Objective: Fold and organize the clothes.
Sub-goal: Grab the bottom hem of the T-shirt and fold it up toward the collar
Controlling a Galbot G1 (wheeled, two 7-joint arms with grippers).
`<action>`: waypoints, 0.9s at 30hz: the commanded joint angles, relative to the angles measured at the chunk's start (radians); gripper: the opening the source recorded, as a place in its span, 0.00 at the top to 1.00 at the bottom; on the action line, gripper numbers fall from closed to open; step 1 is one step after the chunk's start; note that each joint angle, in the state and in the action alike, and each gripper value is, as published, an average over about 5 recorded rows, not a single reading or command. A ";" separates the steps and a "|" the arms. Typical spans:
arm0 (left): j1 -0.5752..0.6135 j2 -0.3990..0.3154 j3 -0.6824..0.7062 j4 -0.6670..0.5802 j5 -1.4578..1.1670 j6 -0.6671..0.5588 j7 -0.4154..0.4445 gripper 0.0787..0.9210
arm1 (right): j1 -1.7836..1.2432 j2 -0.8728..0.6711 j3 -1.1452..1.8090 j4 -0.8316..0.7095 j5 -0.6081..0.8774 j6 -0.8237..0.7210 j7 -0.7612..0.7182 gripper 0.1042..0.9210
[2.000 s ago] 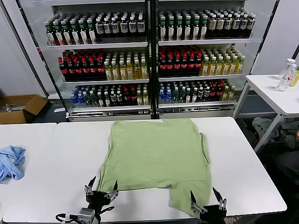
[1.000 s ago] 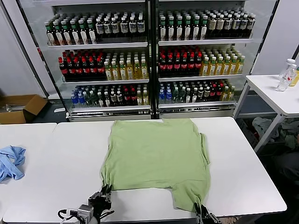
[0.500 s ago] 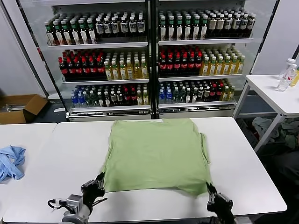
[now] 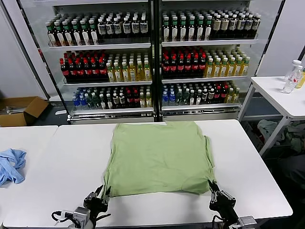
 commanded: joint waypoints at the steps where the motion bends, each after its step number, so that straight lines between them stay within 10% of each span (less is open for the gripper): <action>1: -0.003 0.009 0.020 0.076 0.060 0.036 -0.021 0.53 | -0.005 0.007 -0.010 0.001 -0.012 0.005 -0.002 1.00; 10: -0.007 0.015 0.027 0.084 -0.042 0.034 0.017 0.34 | -0.020 0.009 -0.001 0.012 -0.012 0.008 -0.002 1.00; 27: -0.058 0.034 -0.044 0.112 -0.284 0.027 0.072 0.92 | 0.007 -0.019 0.031 0.022 0.022 0.027 -0.009 1.00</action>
